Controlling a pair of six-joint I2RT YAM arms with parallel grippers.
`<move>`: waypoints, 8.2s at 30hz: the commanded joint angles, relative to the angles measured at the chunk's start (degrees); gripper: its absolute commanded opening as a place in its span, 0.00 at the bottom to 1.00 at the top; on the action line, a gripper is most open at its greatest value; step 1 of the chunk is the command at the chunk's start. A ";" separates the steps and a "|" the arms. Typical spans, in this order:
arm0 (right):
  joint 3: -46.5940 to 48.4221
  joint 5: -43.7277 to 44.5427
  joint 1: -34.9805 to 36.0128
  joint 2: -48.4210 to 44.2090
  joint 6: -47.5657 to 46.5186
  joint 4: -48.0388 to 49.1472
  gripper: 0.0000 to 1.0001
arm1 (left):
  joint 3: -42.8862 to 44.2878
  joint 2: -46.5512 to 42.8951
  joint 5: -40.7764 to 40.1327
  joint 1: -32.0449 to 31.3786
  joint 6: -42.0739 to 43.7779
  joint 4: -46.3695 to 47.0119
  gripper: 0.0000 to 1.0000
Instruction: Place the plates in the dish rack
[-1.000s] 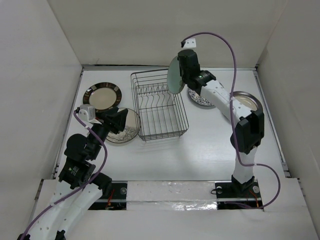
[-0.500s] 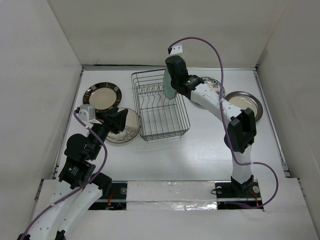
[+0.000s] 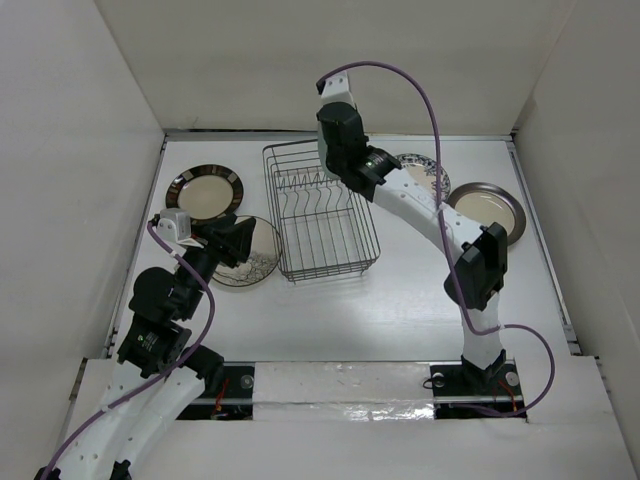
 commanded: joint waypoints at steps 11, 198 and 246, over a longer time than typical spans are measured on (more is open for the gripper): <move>-4.19 5.11 -2.40 -3.16 -3.76 9.40 0.00 | 1.31 0.89 0.66 0.21 0.18 2.56 0.46; 7.39 8.61 1.64 -1.32 1.79 2.10 0.00 | 1.31 -1.14 0.22 0.21 -0.35 2.12 0.33; -10.26 9.41 5.16 3.35 3.80 7.90 0.00 | 1.66 1.40 -4.26 0.21 -1.23 1.24 0.06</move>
